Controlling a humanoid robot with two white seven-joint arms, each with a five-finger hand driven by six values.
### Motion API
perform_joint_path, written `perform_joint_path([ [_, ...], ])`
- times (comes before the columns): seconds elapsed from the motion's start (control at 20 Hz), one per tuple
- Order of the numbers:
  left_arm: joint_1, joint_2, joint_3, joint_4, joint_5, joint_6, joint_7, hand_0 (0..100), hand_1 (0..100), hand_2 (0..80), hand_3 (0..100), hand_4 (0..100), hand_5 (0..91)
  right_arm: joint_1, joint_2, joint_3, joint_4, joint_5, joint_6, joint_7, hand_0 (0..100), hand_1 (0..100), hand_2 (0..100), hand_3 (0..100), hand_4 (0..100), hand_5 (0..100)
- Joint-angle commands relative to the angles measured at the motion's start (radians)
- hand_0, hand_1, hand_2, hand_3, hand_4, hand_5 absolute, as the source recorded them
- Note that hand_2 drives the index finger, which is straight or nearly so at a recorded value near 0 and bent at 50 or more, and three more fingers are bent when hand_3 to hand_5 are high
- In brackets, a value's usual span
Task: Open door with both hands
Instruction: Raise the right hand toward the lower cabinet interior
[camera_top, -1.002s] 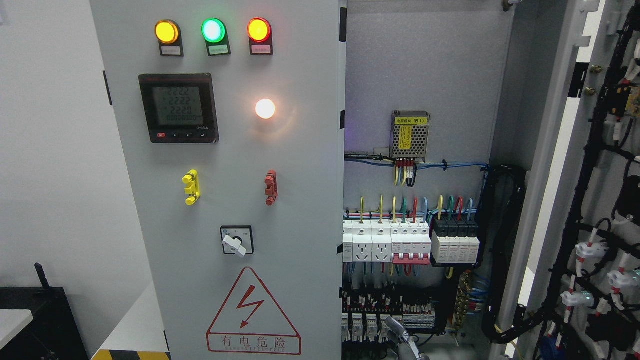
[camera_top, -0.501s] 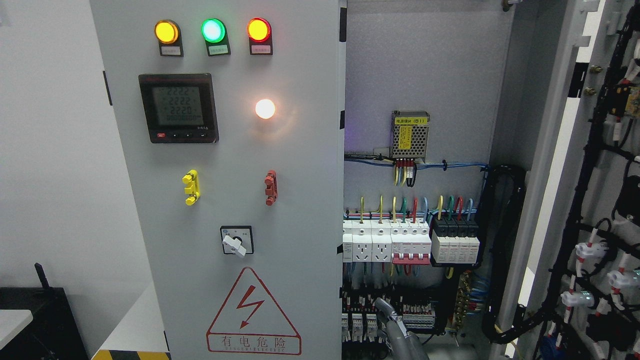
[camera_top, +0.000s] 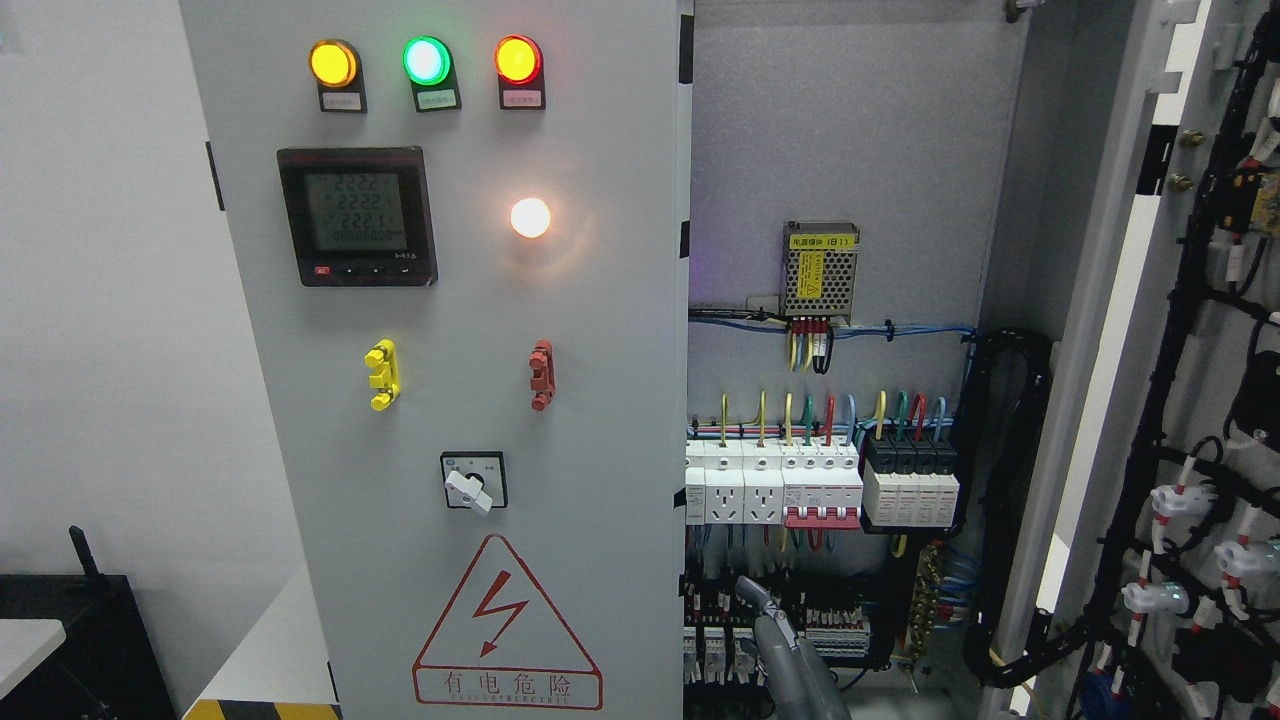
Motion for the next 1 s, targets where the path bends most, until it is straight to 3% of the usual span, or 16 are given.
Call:
perform_joint_path([
  [0.0,0.003,0.000,0.000,-0.009,0.000,0.000,0.000,0,0,0.0,0,0,0.0,-0.039,0.004,0.009,0.095,0.000,0.002,0.000,38,0,0,0,0,0],
  [0.95,0.002,0.000,0.000,-0.009,0.000,0.000,0.000,0,0,0.0,0,0,0.0,-0.113,-0.002,0.026,0.147,-0.055,0.008,0.015,38,0,0,0,0,0],
])
